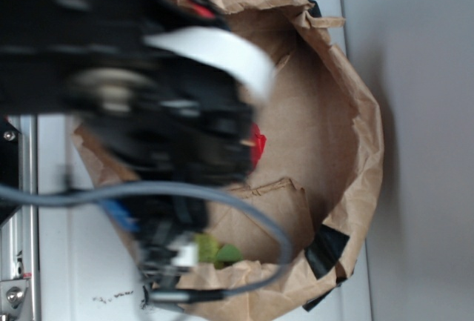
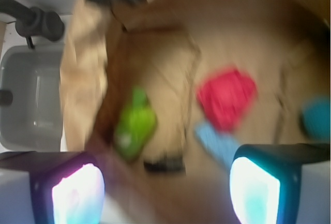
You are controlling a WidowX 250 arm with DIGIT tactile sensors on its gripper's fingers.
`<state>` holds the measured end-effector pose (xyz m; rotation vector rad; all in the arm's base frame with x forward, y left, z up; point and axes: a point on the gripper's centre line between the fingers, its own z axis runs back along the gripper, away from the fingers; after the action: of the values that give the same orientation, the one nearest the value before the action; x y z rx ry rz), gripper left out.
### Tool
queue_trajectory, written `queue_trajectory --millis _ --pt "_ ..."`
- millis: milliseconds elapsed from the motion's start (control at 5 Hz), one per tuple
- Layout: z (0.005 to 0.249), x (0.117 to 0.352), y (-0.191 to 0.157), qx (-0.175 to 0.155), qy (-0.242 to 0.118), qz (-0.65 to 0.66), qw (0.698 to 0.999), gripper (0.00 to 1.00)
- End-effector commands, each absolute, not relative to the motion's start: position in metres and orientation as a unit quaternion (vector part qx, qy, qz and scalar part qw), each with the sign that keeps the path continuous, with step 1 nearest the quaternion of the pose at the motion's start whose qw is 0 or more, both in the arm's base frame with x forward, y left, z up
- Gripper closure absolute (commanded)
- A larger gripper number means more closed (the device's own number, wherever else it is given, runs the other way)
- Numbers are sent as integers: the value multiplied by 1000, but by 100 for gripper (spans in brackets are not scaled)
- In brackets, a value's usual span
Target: Grab the blue ball.
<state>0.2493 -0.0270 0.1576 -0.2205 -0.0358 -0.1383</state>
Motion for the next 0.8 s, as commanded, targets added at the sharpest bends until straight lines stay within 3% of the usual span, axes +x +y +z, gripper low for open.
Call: queue_trajectory --millis 0,400,600 --pt "163 296 -36 -164 2 -186 969 0" --pt "163 296 -36 -164 2 -186 969 0" --pt "163 303 -30 -133 -48 -315 938 0"
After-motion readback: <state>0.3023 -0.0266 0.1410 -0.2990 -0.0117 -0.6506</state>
